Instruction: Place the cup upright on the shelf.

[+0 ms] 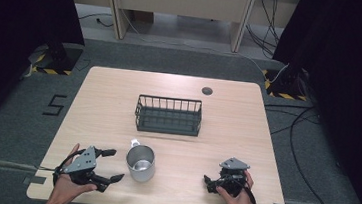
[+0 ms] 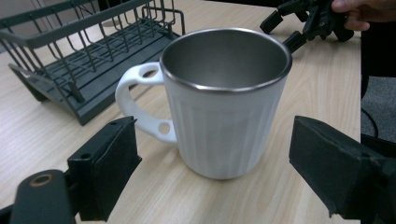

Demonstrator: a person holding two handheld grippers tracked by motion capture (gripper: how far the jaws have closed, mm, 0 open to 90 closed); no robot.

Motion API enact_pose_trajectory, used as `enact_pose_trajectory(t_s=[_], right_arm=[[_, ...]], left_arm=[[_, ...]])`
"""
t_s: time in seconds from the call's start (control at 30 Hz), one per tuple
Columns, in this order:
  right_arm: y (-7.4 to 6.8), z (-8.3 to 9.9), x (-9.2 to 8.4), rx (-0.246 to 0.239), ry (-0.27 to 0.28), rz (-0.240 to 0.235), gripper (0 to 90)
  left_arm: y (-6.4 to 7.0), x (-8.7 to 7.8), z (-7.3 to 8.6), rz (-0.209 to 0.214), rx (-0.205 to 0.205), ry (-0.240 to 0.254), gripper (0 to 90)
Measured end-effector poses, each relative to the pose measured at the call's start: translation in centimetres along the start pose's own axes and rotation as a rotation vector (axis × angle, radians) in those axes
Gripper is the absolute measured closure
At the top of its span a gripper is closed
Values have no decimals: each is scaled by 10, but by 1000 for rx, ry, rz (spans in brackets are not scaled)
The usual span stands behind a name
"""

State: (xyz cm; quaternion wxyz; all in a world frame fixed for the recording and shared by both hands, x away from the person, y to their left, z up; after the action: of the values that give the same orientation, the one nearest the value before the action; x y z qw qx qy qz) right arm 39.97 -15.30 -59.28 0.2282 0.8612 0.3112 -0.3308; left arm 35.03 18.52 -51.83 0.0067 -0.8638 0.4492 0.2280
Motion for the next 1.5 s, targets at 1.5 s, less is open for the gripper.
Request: enact_pose_trajectory(t_s=[1.5], right_arm=[[-1,-1,1,-13,2,-9,5]], left_arm=[[19,47,-38,178,117,-27,144]])
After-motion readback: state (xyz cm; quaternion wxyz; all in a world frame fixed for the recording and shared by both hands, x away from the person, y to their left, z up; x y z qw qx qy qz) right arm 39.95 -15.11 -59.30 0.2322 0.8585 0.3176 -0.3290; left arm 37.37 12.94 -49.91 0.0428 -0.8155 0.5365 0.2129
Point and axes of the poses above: each handheld gripper's, and its own axes: x roughly forward along the jaws, z roughly out of its underside, y roughly to its right, the point moved 10 cm from there along x, roughly forward along the jaws, and after that the axes turned 15 degrees about -x, right-handed, at the moved point
